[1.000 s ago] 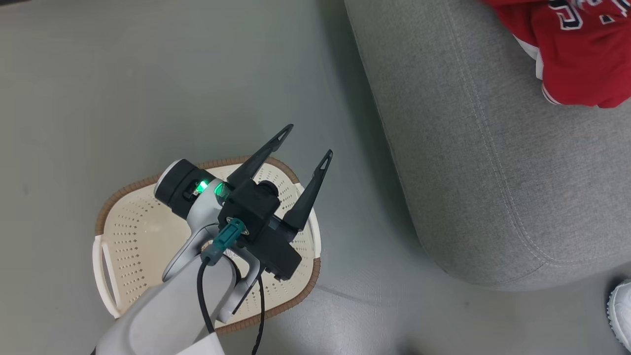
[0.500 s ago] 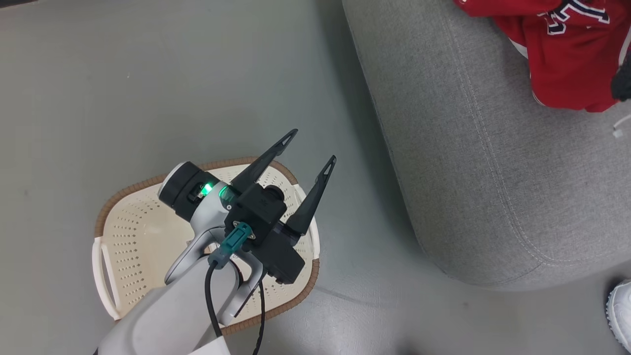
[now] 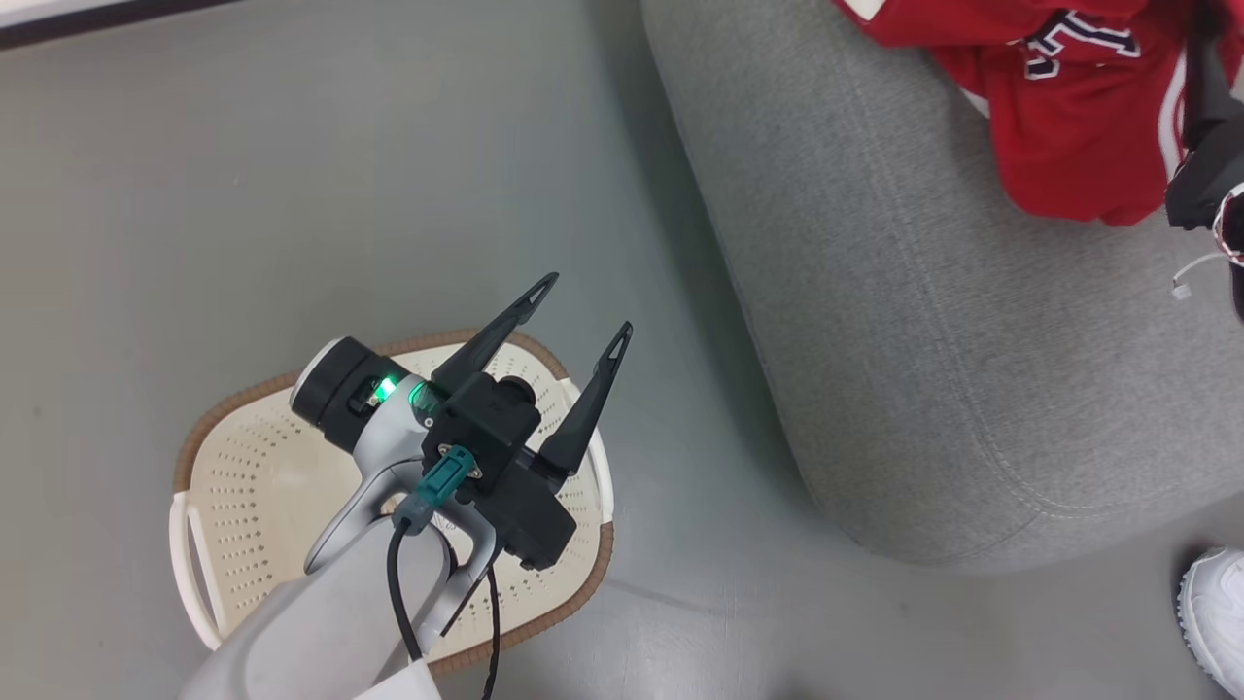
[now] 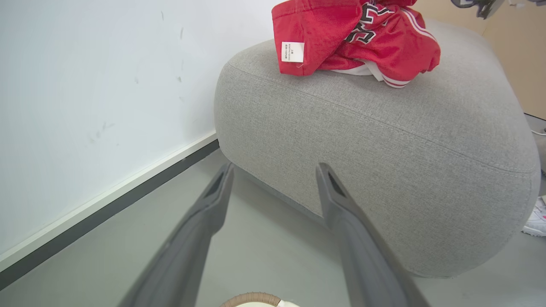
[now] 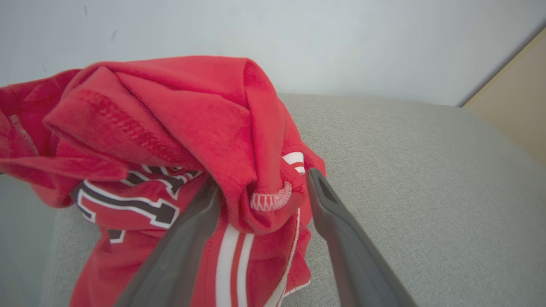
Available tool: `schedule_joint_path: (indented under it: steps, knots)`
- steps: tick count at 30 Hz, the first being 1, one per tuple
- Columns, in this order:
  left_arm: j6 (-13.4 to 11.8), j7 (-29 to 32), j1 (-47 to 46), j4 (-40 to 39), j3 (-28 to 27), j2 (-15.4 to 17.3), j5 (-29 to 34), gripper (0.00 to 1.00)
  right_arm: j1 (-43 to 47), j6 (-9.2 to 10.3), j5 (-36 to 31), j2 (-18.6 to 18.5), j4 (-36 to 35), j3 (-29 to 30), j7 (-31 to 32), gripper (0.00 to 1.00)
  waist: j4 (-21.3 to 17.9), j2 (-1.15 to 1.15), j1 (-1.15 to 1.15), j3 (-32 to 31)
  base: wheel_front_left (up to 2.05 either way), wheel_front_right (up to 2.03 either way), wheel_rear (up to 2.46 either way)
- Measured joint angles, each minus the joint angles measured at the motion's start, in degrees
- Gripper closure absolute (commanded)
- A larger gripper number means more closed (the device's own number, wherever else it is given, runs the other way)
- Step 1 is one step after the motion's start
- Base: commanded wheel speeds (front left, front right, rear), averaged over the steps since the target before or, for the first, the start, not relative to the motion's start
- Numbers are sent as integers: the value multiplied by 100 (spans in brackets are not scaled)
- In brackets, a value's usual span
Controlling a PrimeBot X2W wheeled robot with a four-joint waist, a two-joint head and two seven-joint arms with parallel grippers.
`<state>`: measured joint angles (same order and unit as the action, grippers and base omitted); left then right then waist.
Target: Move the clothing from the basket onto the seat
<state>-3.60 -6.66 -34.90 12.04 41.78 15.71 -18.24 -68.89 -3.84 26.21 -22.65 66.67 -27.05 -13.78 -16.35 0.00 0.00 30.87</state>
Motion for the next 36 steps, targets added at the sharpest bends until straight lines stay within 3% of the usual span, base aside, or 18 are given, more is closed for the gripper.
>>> schedule_joint_path:
  steps: [10,20,29,36]
  knots:
    - [-2,-160,222,234,-62,-78,-238,0,464,-130,-99,67,-79,-166,-49,0,-183,0,0,-421,0,0,0]
    - [-91,-465,428,519,-336,-412,-621,0,824,-180,-218,-36,-604,-249,-51,0,-213,-1,-1,-1106,0,0,0]
    - [-200,-606,818,848,-726,-517,-813,0,1318,-179,-256,44,-999,-176,-52,0,50,-1,-1,-1792,0,0,0]
    - [-265,-664,1445,1043,-1082,-387,-1029,0,1994,-162,-214,298,-1267,-155,-51,0,415,-1,-1,-2319,0,0,0]
